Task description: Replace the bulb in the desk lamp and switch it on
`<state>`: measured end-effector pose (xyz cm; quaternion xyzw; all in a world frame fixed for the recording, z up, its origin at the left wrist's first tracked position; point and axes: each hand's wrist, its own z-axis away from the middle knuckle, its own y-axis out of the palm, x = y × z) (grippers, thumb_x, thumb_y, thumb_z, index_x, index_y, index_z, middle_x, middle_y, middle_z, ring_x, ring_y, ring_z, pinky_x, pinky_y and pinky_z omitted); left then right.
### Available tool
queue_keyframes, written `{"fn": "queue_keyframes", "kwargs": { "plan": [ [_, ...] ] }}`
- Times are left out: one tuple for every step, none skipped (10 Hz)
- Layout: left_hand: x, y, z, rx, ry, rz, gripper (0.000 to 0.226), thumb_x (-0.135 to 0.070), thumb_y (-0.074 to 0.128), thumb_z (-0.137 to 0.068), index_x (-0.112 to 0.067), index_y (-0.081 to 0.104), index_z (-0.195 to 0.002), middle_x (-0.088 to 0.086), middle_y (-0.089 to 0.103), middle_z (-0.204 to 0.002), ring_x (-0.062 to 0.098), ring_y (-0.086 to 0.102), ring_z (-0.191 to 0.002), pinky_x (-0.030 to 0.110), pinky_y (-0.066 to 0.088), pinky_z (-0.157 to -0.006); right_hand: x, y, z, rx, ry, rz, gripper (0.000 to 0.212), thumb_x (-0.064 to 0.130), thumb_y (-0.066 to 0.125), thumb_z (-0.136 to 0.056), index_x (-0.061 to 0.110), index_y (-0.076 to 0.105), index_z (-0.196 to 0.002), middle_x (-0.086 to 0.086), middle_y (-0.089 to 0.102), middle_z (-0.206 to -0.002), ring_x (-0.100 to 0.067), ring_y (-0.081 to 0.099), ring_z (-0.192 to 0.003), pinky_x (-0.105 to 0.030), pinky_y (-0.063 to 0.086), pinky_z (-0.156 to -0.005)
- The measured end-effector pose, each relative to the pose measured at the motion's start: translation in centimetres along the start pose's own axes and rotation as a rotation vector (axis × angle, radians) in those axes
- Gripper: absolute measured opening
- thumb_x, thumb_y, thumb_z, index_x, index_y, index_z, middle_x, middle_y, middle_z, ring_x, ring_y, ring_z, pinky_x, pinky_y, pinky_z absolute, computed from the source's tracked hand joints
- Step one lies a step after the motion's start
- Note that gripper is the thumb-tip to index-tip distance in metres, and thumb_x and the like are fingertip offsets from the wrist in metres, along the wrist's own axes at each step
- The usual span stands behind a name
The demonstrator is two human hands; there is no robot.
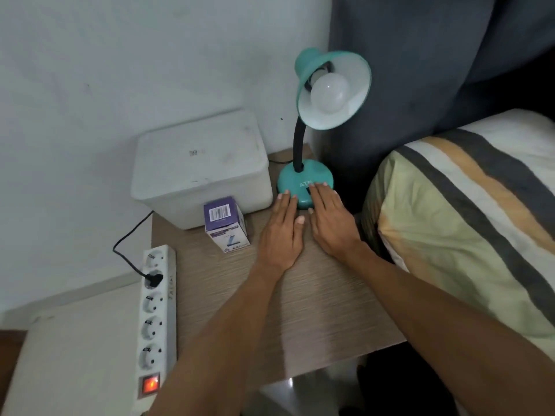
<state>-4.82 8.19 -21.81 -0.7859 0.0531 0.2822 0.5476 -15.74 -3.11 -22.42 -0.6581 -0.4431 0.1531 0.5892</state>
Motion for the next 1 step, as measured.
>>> {"fn": "queue_keyframes", "kwargs": {
  "plan": [
    [-0.33, -1.58, 2.80, 0.046, 0.019, 0.011, 0.060, -0.042, 0.023, -0.109, -0.013, 0.024, -0.162, 0.005, 0.018, -0.170, 0.015, 0.011, -0.158, 0.035, 0.019, -0.127, 0.11, -0.93, 2.16, 0.000, -0.019, 0.016, 0.055, 0.021, 0.043, -0.100, -0.001, 0.033, -0.150, -0.022, 0.038, -0.153, -0.033, 0.034, -0.145, -0.047, 0.028, -0.119]
  ]
}}
